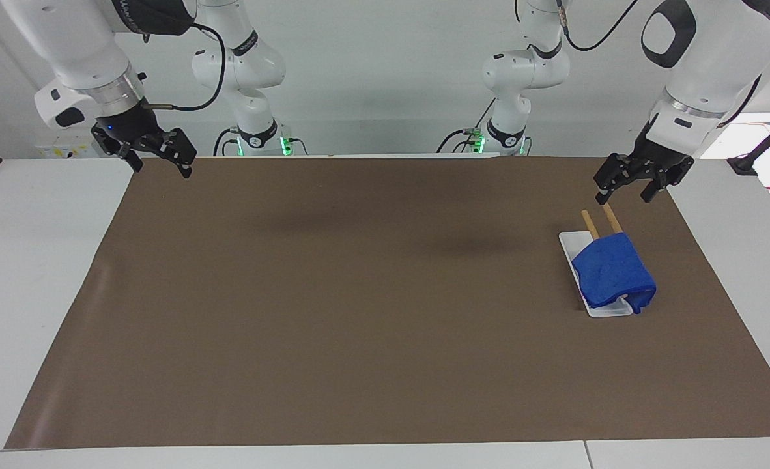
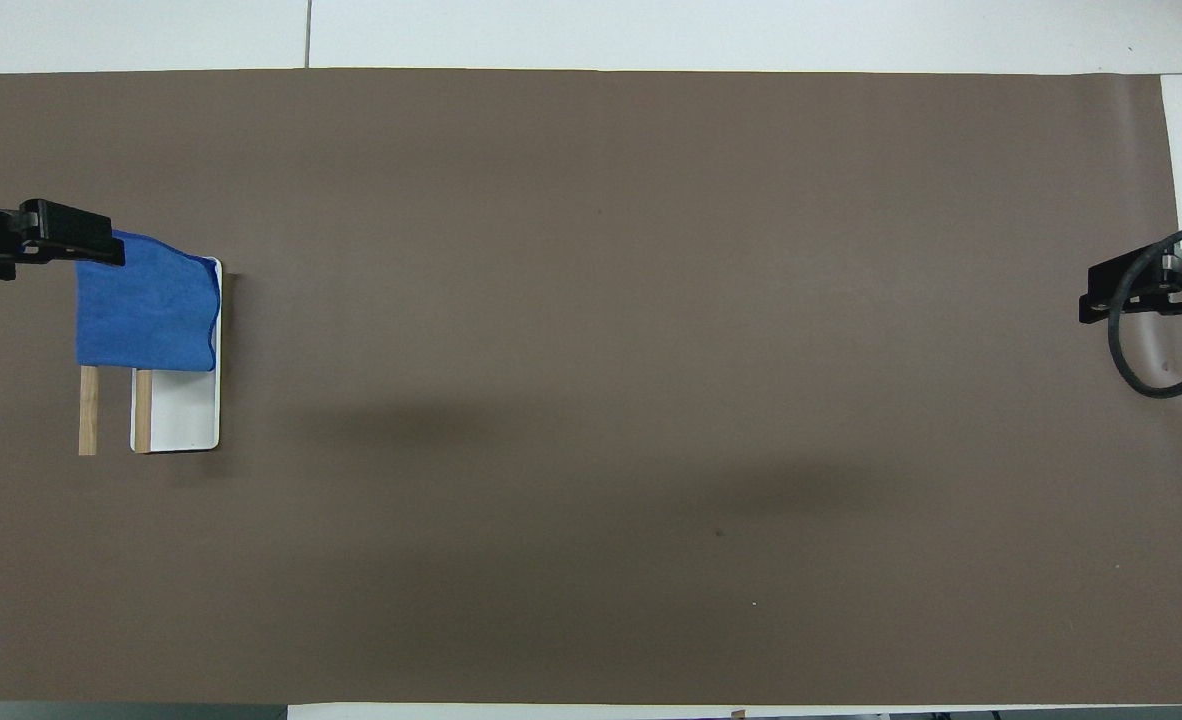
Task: Right arm passes towel to left arm to hang
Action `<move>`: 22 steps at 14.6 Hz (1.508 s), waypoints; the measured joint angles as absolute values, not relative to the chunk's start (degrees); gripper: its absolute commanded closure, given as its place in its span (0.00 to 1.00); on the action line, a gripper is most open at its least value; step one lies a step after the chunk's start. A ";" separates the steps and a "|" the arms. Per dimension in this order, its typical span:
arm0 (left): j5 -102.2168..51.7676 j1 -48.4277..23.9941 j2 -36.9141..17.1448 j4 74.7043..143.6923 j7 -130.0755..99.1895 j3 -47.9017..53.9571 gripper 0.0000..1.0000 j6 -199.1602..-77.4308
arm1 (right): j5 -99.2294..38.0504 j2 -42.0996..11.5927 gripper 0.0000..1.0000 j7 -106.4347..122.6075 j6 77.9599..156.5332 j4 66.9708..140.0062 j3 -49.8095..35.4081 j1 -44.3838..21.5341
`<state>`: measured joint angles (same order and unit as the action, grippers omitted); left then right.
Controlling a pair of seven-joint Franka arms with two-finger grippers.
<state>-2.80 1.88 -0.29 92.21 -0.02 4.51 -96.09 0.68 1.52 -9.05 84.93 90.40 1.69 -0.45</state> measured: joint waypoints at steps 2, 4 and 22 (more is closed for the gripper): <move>-2.80 1.98 -0.29 92.08 2.07 4.13 0.00 -95.49 | 0.68 1.51 0.00 -9.05 84.93 90.40 1.69 -0.45; -2.80 1.93 -0.29 92.04 2.64 4.13 0.00 -95.49 | 0.68 1.51 0.00 -9.05 84.93 90.40 1.69 -0.45; -1.20 -2.27 -0.30 89.71 3.85 1.46 0.00 -90.70 | 0.68 1.52 0.00 -9.05 84.93 90.40 1.71 -0.44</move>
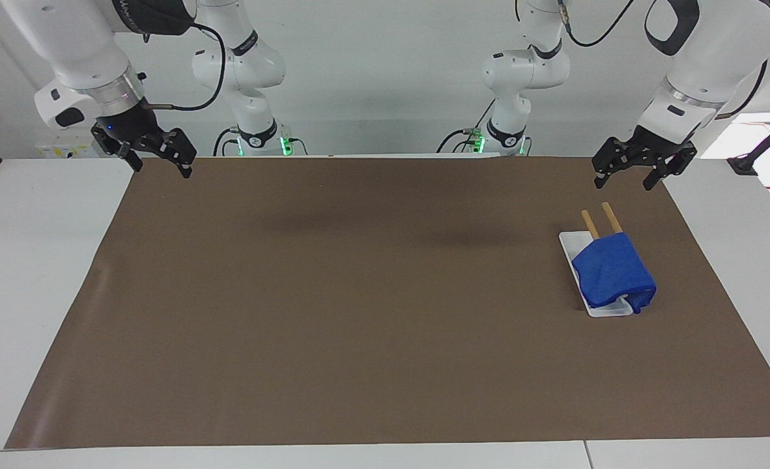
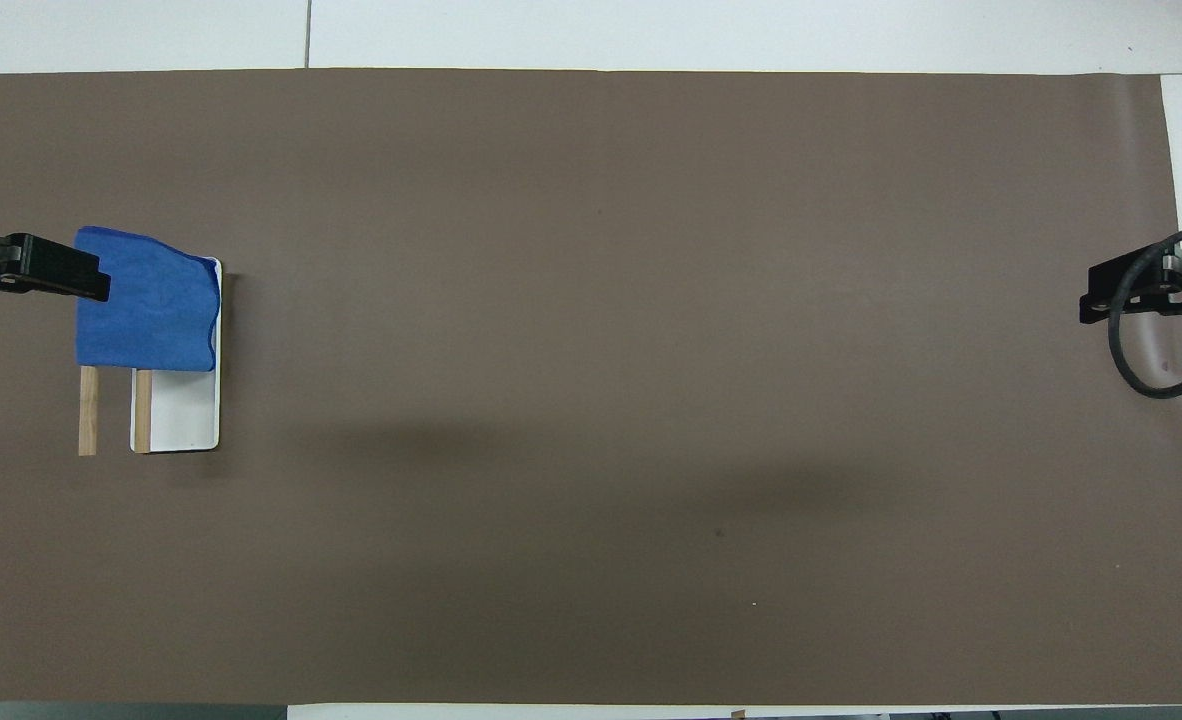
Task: Right arm passes towel to left arm to hang
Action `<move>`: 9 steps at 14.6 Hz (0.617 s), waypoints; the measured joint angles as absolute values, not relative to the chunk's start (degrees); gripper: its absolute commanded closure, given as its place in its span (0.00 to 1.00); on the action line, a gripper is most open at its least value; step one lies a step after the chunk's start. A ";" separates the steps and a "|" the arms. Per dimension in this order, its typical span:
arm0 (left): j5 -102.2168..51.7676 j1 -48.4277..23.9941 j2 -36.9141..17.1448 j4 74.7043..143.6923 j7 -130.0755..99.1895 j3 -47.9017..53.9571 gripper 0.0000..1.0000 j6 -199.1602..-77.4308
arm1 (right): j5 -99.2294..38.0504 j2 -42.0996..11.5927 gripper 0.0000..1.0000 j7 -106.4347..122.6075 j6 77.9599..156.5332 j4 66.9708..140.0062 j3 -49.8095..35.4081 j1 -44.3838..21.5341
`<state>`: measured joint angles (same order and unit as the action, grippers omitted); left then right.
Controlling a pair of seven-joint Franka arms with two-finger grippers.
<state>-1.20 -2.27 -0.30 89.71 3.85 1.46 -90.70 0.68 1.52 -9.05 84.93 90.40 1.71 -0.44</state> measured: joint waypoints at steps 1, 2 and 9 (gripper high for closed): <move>-1.21 -3.18 -0.29 89.69 3.85 0.43 0.00 -90.49 | 0.68 1.51 0.00 -9.05 84.93 90.40 1.71 -0.44; -1.21 -3.79 -0.28 89.66 3.88 -0.31 0.00 -90.38 | 0.68 1.52 0.00 -9.05 84.93 90.40 1.71 -0.44; -1.22 -5.53 0.14 89.78 5.75 -2.83 0.00 -89.13 | 0.68 1.52 0.00 -7.41 84.93 90.45 1.65 -0.46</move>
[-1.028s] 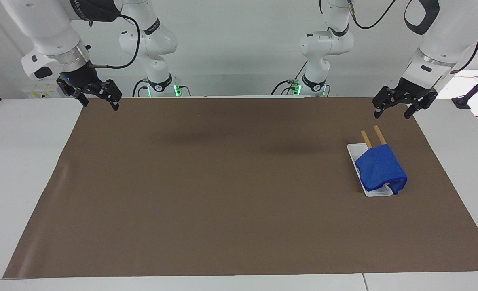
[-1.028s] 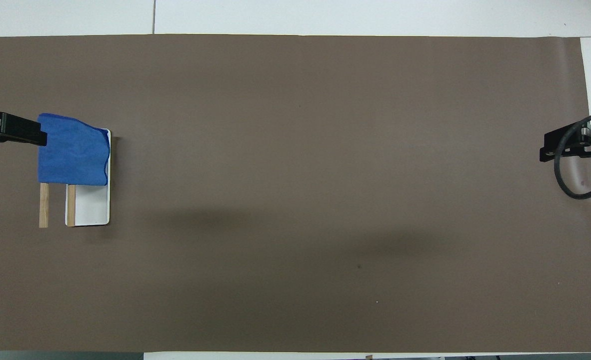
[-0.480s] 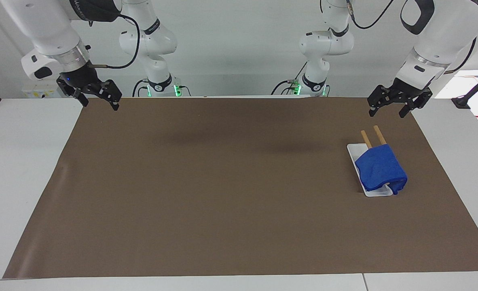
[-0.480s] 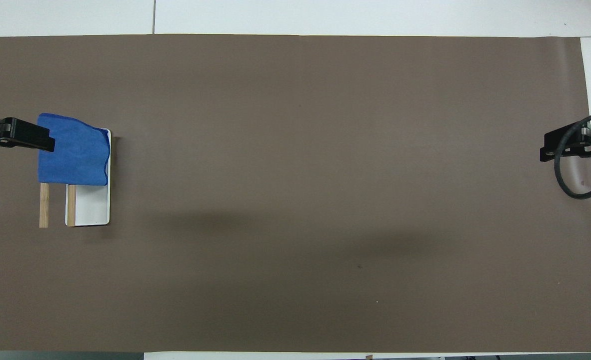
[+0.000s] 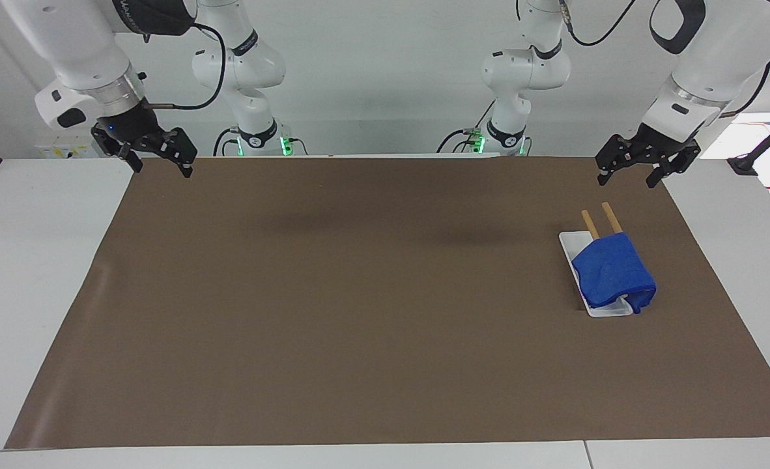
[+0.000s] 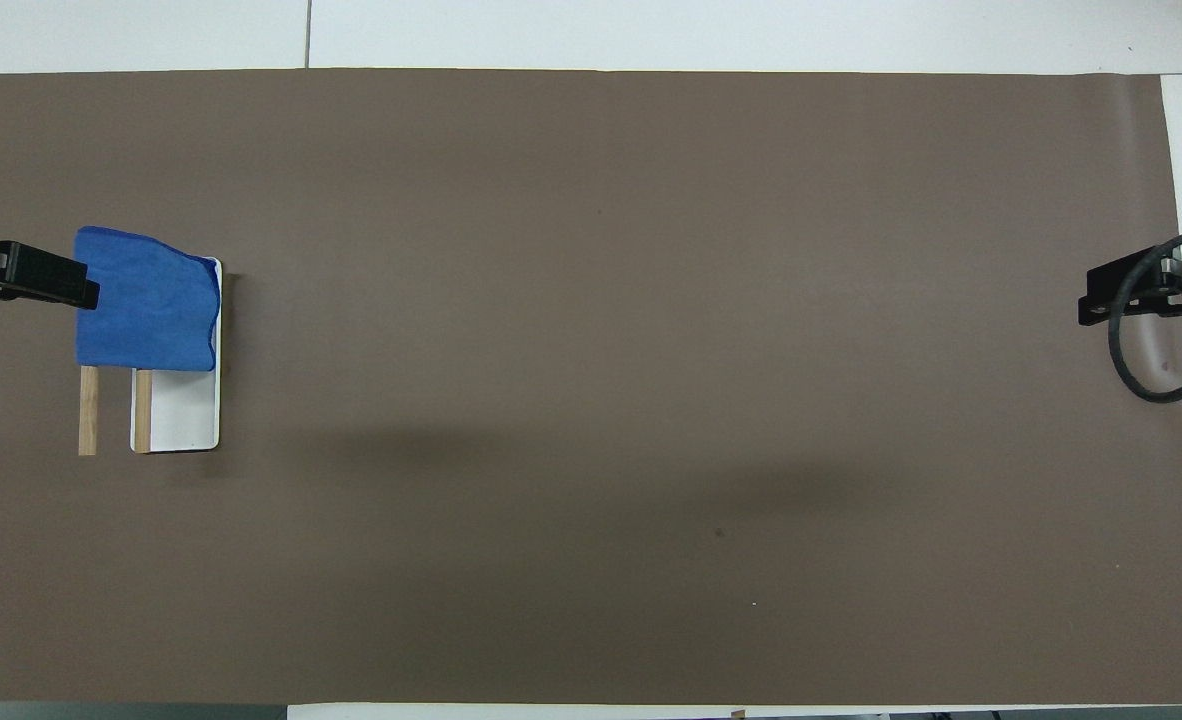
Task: Right arm passes towel to left arm to hang
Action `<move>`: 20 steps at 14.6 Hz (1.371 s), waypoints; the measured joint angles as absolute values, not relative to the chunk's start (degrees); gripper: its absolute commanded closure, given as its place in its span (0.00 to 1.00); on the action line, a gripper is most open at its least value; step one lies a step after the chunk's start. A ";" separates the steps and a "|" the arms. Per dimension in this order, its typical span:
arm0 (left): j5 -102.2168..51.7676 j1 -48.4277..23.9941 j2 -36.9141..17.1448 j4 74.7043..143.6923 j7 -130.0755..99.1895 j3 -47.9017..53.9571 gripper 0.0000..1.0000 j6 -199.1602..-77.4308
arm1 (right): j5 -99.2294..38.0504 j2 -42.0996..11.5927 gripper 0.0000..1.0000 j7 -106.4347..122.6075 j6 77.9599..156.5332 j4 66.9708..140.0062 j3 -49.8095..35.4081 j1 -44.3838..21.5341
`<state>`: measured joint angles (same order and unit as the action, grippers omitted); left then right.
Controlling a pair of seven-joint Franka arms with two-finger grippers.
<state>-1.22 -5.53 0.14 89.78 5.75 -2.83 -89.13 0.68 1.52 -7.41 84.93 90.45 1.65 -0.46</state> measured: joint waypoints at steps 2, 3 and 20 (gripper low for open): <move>-1.23 -5.58 0.94 90.54 5.76 -2.77 0.00 -88.98 | 0.68 1.52 0.00 -7.40 84.94 90.46 1.65 -0.50; -1.25 -5.60 1.25 90.79 5.76 -2.61 0.00 -88.99 | 0.68 1.53 0.00 -7.49 85.31 90.56 1.63 -0.57; -1.25 -1.61 1.56 91.20 5.49 2.30 0.00 -89.03 | 1.07 1.73 0.00 -6.48 86.31 91.24 2.13 -2.59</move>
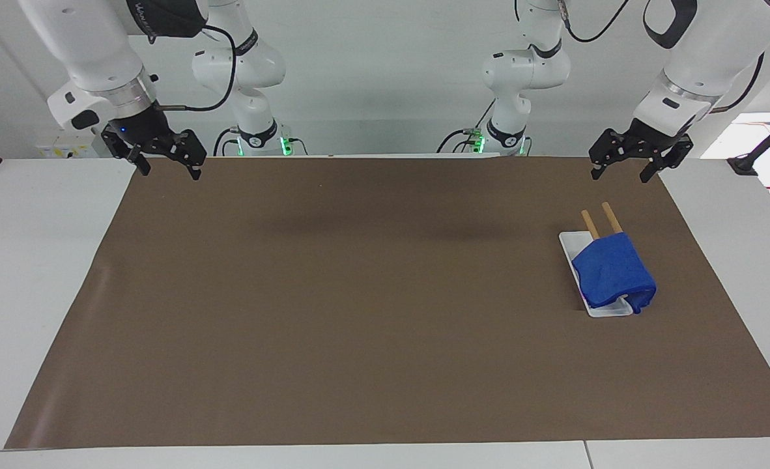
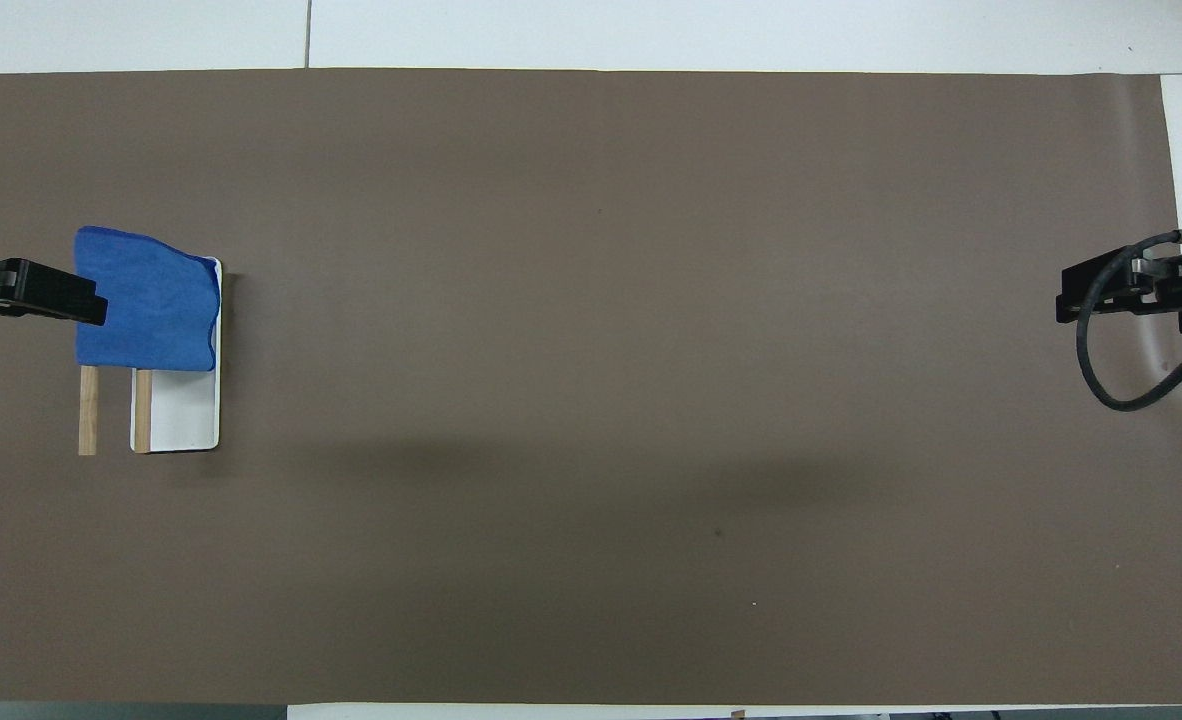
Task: Right arm passes towel to left arm to hang
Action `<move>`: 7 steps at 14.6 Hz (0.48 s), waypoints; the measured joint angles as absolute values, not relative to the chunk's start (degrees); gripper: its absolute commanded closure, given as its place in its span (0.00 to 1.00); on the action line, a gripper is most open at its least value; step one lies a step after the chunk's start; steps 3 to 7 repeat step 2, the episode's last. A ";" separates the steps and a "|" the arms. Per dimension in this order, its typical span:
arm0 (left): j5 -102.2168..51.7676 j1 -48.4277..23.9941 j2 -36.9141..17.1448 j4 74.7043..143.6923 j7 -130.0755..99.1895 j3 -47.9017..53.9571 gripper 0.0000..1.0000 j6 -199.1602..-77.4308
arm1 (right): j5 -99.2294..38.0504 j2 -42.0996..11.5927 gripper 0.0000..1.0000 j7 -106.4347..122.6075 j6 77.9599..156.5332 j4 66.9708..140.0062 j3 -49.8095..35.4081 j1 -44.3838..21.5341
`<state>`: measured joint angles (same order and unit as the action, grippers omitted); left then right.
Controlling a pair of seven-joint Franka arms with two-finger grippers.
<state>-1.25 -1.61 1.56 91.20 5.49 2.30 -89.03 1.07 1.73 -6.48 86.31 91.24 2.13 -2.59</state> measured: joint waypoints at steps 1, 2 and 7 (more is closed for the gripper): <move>-1.25 -1.61 1.60 91.21 5.49 2.31 0.00 -89.03 | 1.07 1.74 0.00 -6.03 86.29 91.23 2.20 -2.55; -1.25 -1.57 1.75 91.20 5.49 2.31 0.00 -89.03 | 1.07 1.74 0.00 -5.83 86.27 91.23 2.27 -2.55; -1.25 -1.57 1.75 91.20 5.49 2.31 0.00 -89.03 | 1.07 1.74 0.00 -5.83 86.27 91.23 2.27 -2.55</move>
